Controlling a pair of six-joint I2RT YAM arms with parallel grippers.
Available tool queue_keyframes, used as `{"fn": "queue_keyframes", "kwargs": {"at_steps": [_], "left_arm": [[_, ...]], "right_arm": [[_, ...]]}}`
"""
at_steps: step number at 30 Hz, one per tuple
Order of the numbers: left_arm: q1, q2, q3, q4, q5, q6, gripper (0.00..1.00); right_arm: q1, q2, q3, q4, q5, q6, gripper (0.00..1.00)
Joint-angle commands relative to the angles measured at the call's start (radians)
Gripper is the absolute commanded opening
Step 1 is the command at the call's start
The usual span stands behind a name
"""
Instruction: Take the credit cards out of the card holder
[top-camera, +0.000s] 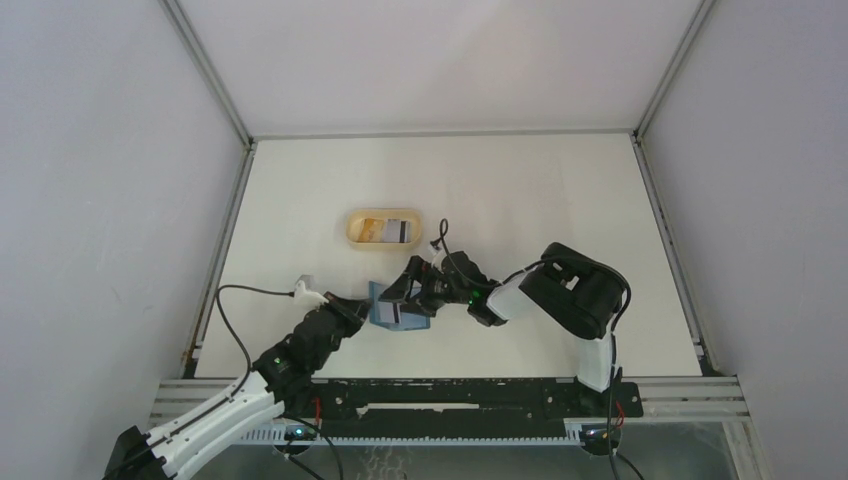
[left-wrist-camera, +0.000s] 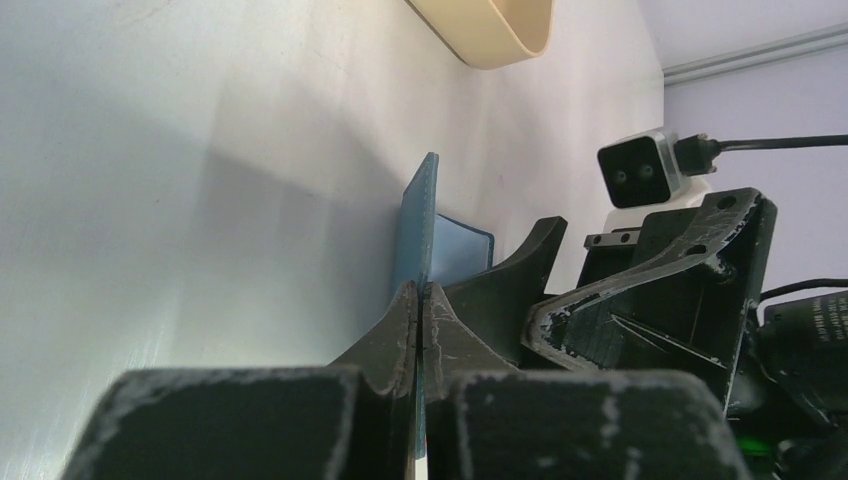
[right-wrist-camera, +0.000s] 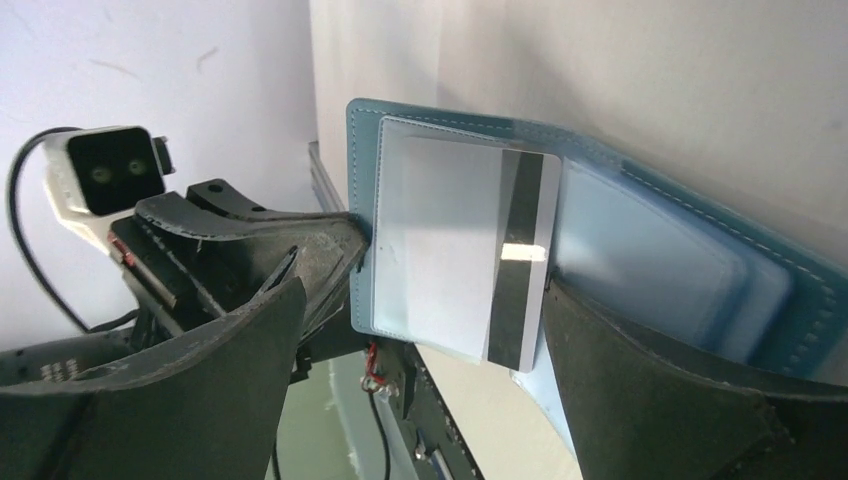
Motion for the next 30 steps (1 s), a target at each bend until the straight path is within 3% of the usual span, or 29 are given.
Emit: {"fn": "queue_keyframes", "kwargs": {"at_steps": [1, 9, 20, 27, 30], "left_arm": [[-0.001, 0.005, -0.157, -0.098, 0.003, 0.003, 0.00], [-0.001, 0.206, -0.150, 0.024, 0.043, 0.012, 0.00], [-0.001, 0.489, -0.020, 0.041, 0.003, 0.043, 0.00], [-0.002, 0.622, 0.011, 0.114, 0.012, 0.039, 0.00], [-0.002, 0.626, 0.007, 0.120, 0.011, 0.035, 0.00]], "right_arm": [[0.048, -0.020, 0.056, -0.275, 0.089, -0.126, 0.99], [0.070, 0.071, 0.064, -0.091, 0.006, -0.062, 0.98], [0.040, 0.053, -0.009, 0.041, 0.005, -0.042, 0.96], [0.033, 0.033, -0.038, 0.145, 0.030, -0.030, 0.81], [0.030, 0.034, -0.046, 0.178, 0.033, -0.017, 0.67]]}}
